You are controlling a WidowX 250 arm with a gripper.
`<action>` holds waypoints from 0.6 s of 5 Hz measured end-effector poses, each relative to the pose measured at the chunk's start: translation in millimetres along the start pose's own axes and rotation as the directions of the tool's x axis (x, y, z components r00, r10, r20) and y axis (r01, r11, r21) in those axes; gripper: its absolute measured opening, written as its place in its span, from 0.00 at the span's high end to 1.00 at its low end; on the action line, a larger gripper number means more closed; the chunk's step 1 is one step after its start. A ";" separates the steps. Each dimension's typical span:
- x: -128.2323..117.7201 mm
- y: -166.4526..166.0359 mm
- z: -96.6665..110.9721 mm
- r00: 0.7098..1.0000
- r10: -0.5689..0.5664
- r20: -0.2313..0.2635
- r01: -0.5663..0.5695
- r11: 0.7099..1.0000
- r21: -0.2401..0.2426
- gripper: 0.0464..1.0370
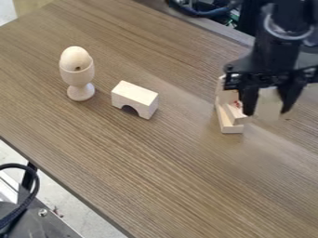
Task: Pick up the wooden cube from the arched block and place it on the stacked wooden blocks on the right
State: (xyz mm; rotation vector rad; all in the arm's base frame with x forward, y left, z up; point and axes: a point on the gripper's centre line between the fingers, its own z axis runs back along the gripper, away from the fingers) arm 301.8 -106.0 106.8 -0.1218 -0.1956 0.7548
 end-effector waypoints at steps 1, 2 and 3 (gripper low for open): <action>7.8 2.9 -1.1 0.998 0.056 0.008 -0.056 0.998 -0.004 0.46; 16.0 -2.3 0.1 0.997 0.080 0.013 -0.079 0.997 -0.018 0.46; 20.8 -5.3 -7.2 0.995 0.095 0.006 -0.095 0.995 -0.005 0.46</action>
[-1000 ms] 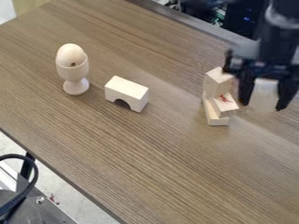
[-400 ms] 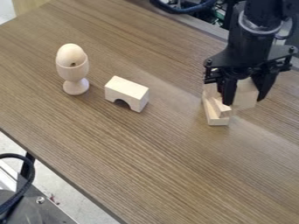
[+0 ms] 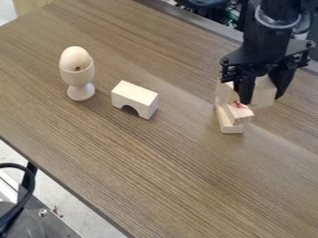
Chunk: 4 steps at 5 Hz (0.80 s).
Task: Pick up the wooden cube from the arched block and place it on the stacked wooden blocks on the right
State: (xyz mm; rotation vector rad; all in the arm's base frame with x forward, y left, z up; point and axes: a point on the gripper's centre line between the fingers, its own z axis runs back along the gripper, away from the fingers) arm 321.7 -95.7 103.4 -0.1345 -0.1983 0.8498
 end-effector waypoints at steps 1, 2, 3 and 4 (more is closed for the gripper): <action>4.8 -4.1 -6.3 1.000 0.010 -0.002 -0.010 1.000 0.008 0.46; 9.6 -6.1 -8.4 1.000 0.021 -0.001 -0.021 1.000 0.008 0.46; 14.3 -5.2 -13.5 0.999 0.034 -0.003 -0.034 0.999 0.020 0.46; 18.2 -3.5 -16.9 0.999 0.046 -0.004 -0.046 0.999 0.028 0.46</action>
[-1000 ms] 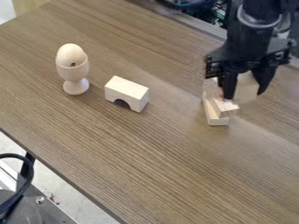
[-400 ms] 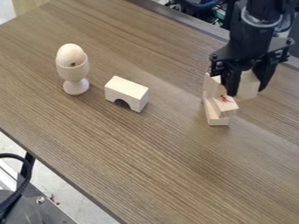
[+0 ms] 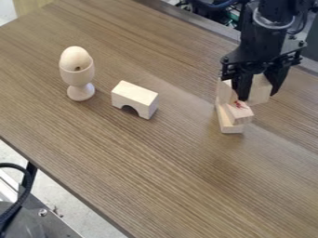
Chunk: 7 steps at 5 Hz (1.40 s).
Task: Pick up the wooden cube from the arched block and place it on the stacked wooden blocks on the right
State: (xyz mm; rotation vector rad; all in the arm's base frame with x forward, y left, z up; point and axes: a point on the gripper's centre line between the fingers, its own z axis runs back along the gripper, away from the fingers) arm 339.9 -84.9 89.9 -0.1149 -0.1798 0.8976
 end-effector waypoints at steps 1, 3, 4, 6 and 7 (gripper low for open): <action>1.4 1.7 -6.3 1.000 0.006 -0.005 -0.005 1.000 0.013 0.46; 1.7 3.1 -13.1 1.000 0.008 -0.010 -0.008 1.000 0.026 0.46; 0.9 4.5 -19.8 1.000 0.008 -0.017 -0.007 0.999 0.042 0.46; 2.1 5.3 -21.9 1.000 0.004 -0.012 -0.004 0.999 0.047 0.46; 2.7 5.3 -21.9 1.000 0.001 -0.008 -0.001 0.999 0.047 0.46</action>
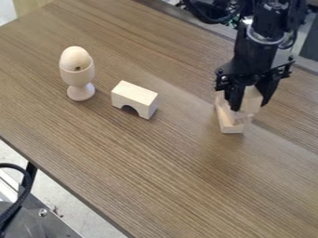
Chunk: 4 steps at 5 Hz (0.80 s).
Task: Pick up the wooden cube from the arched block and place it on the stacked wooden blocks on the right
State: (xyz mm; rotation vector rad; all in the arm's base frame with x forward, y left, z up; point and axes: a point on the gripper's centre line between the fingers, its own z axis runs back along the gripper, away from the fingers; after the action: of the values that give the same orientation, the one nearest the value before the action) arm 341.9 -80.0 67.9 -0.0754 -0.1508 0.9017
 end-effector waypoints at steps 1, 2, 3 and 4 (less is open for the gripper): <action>0.4 0.1 0.0 1.000 -0.002 0.002 0.002 1.000 0.001 0.38; 1.6 2.0 0.0 1.000 -0.001 0.004 0.001 1.000 0.010 0.09; 1.1 4.7 -1.2 1.000 -0.001 0.001 0.001 1.000 0.021 0.04; 1.2 5.9 9.1 1.000 -0.004 0.004 0.004 1.000 0.015 0.04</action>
State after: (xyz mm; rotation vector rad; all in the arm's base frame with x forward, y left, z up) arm 336.6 -75.4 76.2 -0.0587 -0.1482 0.8992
